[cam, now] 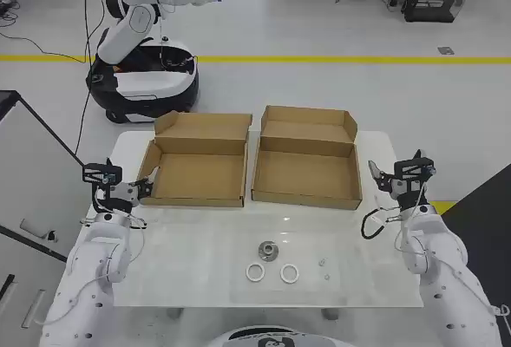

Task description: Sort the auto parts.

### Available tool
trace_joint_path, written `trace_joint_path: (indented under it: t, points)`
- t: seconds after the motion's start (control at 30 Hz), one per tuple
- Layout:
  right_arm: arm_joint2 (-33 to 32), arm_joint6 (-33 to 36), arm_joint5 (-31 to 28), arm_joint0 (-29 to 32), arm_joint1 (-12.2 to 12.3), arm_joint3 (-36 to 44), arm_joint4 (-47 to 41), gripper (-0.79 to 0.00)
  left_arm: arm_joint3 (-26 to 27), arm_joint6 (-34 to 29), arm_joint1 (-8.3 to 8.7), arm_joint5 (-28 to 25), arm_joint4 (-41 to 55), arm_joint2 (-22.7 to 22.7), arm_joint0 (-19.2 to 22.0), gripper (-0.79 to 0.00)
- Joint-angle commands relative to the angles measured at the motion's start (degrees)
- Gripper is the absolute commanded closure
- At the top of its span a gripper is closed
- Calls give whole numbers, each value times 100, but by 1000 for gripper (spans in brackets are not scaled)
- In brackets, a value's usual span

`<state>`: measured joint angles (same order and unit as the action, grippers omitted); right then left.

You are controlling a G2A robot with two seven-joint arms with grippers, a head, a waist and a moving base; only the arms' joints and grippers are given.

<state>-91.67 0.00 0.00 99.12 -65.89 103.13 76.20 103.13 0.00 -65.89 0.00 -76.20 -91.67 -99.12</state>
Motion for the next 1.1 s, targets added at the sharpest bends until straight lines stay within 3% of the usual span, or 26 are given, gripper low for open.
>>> trace_joint_path:
  t: [0.0, 0.17, 0.33, 0.8, 1.07]
  points:
    - [0, 0, 0, 0, 0, 0, 0, -784, 0, 0, 0, 0, 0, 0, 0, -784]
    - [-34, -107, -153, -59, 10, 45, 130, -785, 0, 0, 0, 0, 0, 0, 0, -785]
    - [-272, 118, -925, -248, 63, 258, 25, -785, 0, 0, 0, 0, 0, 0, 0, -785]
    - [-929, 2407, -4391, -1127, 354, 885, -1373, -785, 0, 0, 0, 0, 0, 0, 0, -785]
    - [-735, 3530, -5254, -1637, 504, 1001, -2178, -785, 0, 0, 0, 0, 0, 0, 0, -785]
